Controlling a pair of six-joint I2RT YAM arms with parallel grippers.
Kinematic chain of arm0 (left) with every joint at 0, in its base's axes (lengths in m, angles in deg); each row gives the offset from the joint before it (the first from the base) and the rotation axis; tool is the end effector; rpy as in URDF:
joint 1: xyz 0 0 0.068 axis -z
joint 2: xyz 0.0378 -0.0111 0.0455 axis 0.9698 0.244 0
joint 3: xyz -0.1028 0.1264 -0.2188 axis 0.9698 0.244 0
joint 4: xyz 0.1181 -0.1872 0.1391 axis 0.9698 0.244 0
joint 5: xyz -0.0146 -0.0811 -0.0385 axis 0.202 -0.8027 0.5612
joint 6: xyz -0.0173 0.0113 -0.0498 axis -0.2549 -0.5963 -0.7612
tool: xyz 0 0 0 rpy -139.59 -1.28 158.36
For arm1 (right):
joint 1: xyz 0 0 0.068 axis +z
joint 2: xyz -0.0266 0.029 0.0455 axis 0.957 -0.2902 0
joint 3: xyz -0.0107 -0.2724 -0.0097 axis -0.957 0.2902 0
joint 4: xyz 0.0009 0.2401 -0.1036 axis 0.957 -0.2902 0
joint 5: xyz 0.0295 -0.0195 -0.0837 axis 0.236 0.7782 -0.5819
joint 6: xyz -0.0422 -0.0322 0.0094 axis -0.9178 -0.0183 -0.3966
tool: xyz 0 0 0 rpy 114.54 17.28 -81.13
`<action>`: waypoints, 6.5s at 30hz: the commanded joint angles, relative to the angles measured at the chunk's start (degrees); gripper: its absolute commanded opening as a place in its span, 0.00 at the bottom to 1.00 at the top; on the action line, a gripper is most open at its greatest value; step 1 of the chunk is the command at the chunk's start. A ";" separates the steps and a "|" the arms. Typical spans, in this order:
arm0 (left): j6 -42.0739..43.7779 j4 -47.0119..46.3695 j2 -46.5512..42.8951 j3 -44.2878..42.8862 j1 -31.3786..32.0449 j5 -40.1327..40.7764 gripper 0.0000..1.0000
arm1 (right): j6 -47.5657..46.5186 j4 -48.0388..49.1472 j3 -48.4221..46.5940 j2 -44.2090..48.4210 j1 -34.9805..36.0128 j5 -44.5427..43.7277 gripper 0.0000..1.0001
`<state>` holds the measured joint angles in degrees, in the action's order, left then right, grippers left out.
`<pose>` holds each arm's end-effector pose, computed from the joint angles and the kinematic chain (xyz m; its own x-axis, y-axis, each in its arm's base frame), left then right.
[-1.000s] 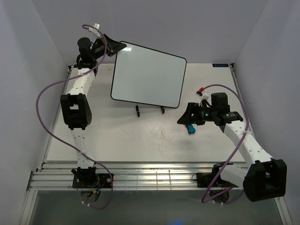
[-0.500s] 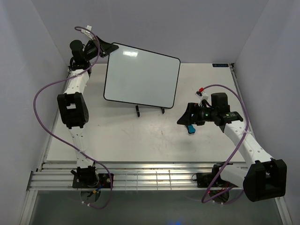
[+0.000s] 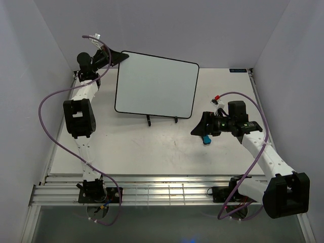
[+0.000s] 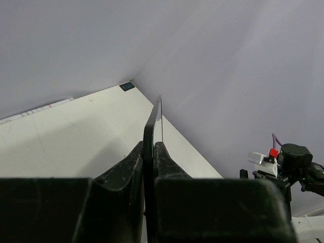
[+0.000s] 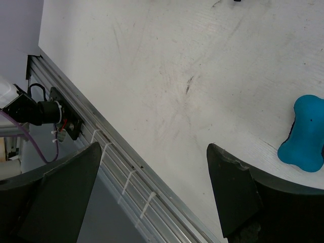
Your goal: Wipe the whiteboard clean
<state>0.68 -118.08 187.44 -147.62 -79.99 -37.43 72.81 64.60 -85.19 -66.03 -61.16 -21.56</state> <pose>0.5308 0.0071 0.3183 -0.4899 -0.4672 -0.7360 0.7028 0.2879 -0.6506 0.2213 0.0699 0.2605 -0.7880 0.0322 -0.6148 -0.4375 0.6733 0.5960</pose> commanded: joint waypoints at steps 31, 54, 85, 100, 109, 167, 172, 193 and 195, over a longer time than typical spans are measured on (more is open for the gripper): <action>-3.66 -45.56 4.16 14.40 -1.94 -0.53 0.00 | 0.79 3.47 0.52 2.13 -0.19 3.91 0.90; -6.47 -48.47 5.56 7.47 -3.17 -1.67 0.00 | 1.76 4.70 0.43 2.57 0.07 4.70 0.90; 10.49 -54.53 4.87 19.14 -2.56 -1.24 0.02 | 1.41 4.17 -0.36 2.92 0.43 4.17 0.90; 13.66 -54.53 0.20 26.09 -3.44 0.26 0.39 | 1.76 4.88 -0.01 3.89 0.69 5.05 0.90; 13.05 -54.62 0.29 26.62 -3.88 0.53 0.51 | 1.58 5.14 -0.10 3.63 0.69 4.96 0.90; 42.21 80.64 -102.98 61.00 5.35 61.18 0.98 | -7.65 -22.27 -16.88 20.24 0.78 -47.06 0.90; 44.68 82.40 -99.56 56.78 6.14 56.69 0.98 | -8.08 -24.12 -18.37 23.13 0.78 -47.77 0.90; 44.69 83.37 -100.43 55.81 11.68 66.61 0.98 | -8.53 -24.04 -14.51 31.05 0.78 -52.25 0.90; 44.34 83.55 -100.70 55.63 11.68 67.14 0.98 | -8.53 -24.04 -14.42 31.14 0.78 -52.34 0.90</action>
<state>45.97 -35.20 87.32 -90.11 -68.52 27.35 65.07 39.67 -99.45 -35.35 -60.57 -72.47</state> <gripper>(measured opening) 0.979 0.898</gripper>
